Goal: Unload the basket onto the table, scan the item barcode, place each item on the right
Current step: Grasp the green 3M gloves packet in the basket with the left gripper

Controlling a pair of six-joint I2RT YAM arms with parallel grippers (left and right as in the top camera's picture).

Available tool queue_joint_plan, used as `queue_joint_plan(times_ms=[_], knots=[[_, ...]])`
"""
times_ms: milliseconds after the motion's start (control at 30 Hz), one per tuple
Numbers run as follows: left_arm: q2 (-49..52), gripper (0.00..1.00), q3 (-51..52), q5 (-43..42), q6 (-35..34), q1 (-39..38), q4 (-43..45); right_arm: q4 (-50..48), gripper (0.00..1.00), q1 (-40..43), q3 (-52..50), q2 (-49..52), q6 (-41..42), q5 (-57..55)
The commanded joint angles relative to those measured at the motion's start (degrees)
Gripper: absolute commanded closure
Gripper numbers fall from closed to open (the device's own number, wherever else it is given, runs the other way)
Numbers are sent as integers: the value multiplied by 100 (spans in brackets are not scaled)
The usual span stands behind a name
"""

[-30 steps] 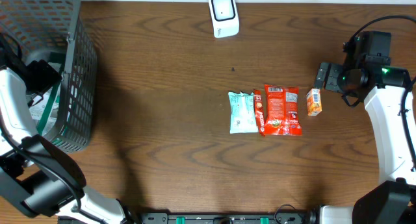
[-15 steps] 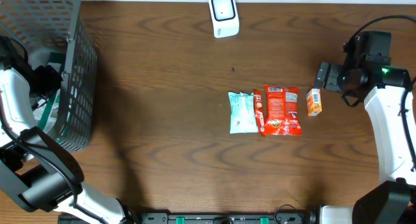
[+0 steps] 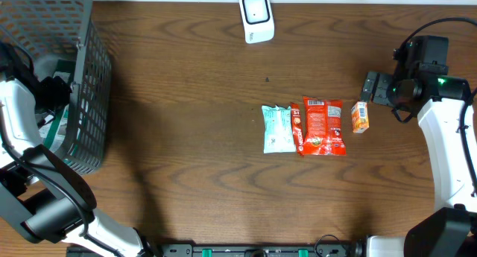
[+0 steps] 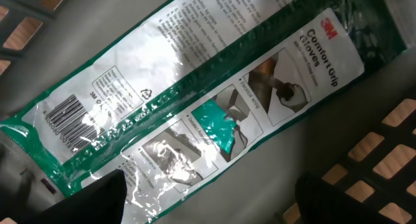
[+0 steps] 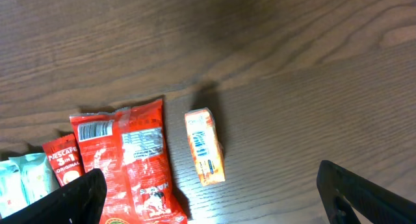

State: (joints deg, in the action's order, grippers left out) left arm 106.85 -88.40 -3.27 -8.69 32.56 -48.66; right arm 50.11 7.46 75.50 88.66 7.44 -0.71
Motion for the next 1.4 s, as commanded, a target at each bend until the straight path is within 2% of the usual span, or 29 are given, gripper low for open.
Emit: queue_joint_plan(times_ms=[0, 567, 833, 1033, 1367], knots=[[59, 16, 125, 9, 114, -28, 85, 7, 1, 37, 68, -17, 83, 17], [66, 13, 649, 11, 146, -26, 654, 7, 1, 37, 68, -17, 83, 17], [68, 12, 835, 9, 415, -28, 951, 7, 1, 37, 68, -17, 83, 17], [103, 5, 1062, -227, 892, -26, 1283, 7, 1, 37, 68, -17, 83, 17], [717, 3, 1069, -389, 914, -26, 1438, 7, 1, 37, 68, -17, 83, 17]])
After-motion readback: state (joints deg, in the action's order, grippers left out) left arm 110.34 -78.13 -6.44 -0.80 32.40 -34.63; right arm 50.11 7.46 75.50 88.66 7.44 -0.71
